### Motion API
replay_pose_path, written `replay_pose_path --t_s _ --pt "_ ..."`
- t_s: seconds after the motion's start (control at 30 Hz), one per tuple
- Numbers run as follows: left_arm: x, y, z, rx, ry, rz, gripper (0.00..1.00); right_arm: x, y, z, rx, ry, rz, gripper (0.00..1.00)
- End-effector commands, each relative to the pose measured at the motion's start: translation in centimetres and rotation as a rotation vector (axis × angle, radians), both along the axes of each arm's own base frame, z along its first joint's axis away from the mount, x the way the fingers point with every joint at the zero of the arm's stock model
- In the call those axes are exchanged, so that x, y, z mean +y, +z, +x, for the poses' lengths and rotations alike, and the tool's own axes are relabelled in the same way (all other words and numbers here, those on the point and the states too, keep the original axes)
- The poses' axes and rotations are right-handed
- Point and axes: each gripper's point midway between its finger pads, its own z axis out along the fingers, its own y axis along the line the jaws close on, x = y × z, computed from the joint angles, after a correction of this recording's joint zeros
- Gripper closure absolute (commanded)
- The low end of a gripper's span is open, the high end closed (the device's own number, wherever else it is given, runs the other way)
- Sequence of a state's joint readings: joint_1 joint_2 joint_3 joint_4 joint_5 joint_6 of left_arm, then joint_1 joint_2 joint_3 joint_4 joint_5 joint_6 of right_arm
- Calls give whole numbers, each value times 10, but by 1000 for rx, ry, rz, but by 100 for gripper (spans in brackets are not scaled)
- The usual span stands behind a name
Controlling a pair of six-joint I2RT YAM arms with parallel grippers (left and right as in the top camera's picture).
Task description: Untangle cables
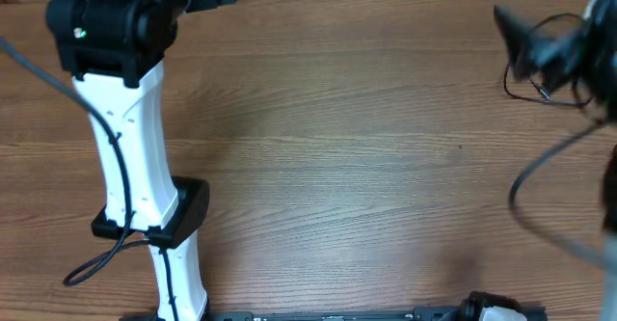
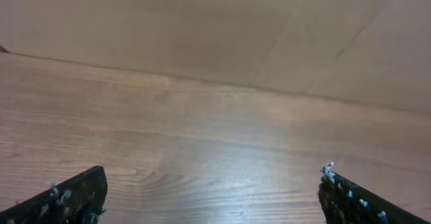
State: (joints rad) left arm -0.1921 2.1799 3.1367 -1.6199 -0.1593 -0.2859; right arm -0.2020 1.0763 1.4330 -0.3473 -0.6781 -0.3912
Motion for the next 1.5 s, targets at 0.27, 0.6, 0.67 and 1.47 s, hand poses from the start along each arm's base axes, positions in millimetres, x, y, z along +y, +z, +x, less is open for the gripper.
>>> replay_pose_path --t_s 0.27,0.6,0.67,1.47 --pt "-7 -10 0 34 -42 34 0 -24 -161 -23 254 -94 347 0" --pt "-6 -18 -6 76 -42 39 0 -121 -264 -40 254 -711 651 0" --pt "-9 -19 -7 83 -54 26 0 -132 -277 -42 274 -773 766 0" --pt "-28 -20 -10 90 -113 -17 0 -52 -266 -42 266 -569 781 0"
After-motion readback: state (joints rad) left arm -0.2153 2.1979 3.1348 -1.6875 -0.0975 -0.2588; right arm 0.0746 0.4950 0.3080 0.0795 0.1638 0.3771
